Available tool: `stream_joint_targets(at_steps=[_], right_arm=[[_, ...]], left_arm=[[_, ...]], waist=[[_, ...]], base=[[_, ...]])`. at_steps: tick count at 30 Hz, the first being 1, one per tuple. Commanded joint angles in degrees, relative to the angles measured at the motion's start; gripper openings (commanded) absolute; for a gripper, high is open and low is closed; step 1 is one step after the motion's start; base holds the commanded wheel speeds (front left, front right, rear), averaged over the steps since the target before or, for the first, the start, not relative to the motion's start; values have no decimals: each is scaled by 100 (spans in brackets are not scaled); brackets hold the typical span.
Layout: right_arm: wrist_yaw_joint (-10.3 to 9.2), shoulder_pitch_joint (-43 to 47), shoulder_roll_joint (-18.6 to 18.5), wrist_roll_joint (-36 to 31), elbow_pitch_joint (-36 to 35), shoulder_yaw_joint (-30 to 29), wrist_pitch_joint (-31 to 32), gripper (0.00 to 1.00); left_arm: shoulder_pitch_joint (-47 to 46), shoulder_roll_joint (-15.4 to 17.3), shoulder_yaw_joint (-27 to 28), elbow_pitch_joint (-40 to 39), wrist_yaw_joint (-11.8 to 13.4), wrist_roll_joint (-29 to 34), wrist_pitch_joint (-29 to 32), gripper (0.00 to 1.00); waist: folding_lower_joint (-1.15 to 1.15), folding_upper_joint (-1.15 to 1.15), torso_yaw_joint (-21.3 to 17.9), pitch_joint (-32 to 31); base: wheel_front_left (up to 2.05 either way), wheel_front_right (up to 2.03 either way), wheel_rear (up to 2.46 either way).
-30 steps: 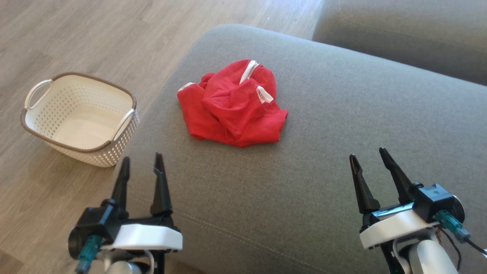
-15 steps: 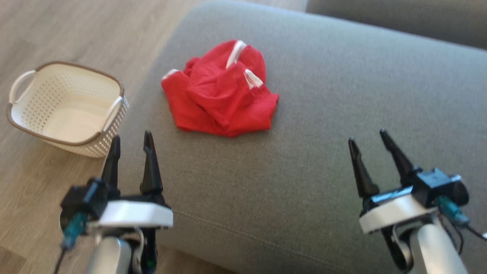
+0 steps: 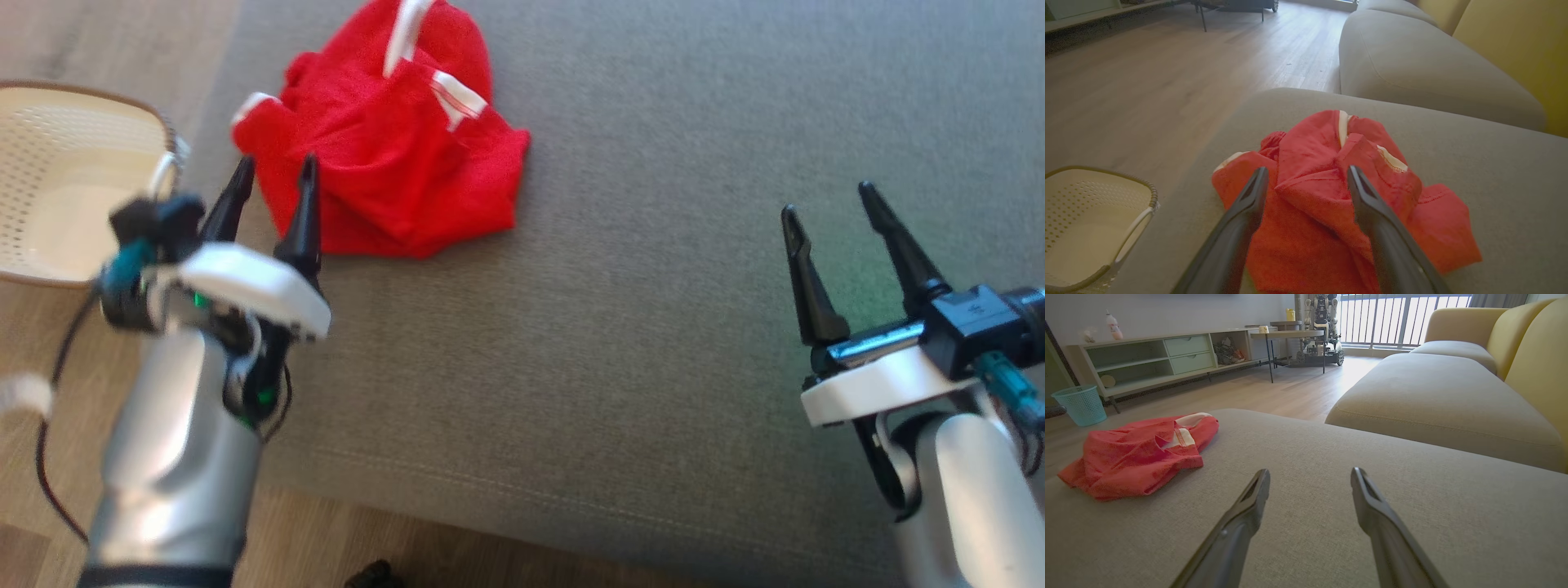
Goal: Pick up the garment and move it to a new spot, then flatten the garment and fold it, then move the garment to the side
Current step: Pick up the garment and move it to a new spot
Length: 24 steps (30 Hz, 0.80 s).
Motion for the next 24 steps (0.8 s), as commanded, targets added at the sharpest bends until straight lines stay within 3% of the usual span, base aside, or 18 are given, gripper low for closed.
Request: stream_joint_targets(at_steps=[1,11,13,18,24], right_arm=[[-2,-117,-21,-49,-231,125,15,100],[-2,-339,-1,-90,-223,287,-55,100],[-2,-360,11,-90,-202,260,-80,100],[-2,-366,39,-85,-56,189,-147,100],[-2,-302,109,-62,162,148,-267,100]], left_arm=[[-277,237,124,-41,-50,-17,105,100],[-1419,686,-268,1597,-244,-66,843,100],[-1502,719,-369,1828,-261,-103,876,2],[-1543,751,-591,2254,-279,-209,662,0],[-1543,793,-596,2242,-269,-245,-330,0]], waist=[[0,0,-210,248],[0,0,-650,508],[0,0,-707,504],[0,0,-787,414],[0,0,-805,33]], base=[[0,0,0],[0,0,0],[0,0,0],[0,0,0],[0,0,0]])
